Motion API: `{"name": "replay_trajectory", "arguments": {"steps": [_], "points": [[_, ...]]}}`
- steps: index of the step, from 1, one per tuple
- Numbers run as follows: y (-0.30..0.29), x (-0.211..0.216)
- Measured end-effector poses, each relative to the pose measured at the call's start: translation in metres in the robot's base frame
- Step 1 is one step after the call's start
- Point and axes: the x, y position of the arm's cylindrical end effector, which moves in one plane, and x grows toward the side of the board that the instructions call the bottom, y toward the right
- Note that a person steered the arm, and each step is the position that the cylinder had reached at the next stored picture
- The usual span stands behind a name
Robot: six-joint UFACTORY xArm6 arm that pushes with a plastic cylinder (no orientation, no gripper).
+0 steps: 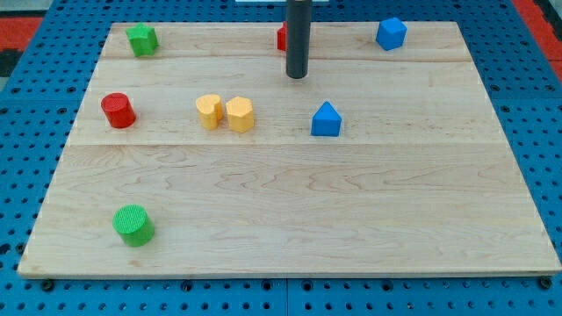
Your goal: Move the yellow heart diagonally bottom right side of the blue triangle
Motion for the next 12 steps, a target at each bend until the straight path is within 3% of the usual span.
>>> {"name": "replay_trajectory", "arguments": {"steps": [1,2,6,9,12], "points": [[-0.068,0.000],[-0.105,0.035],[-0.145,0.130],[-0.009,0.179],[0.014,0.186]]}}
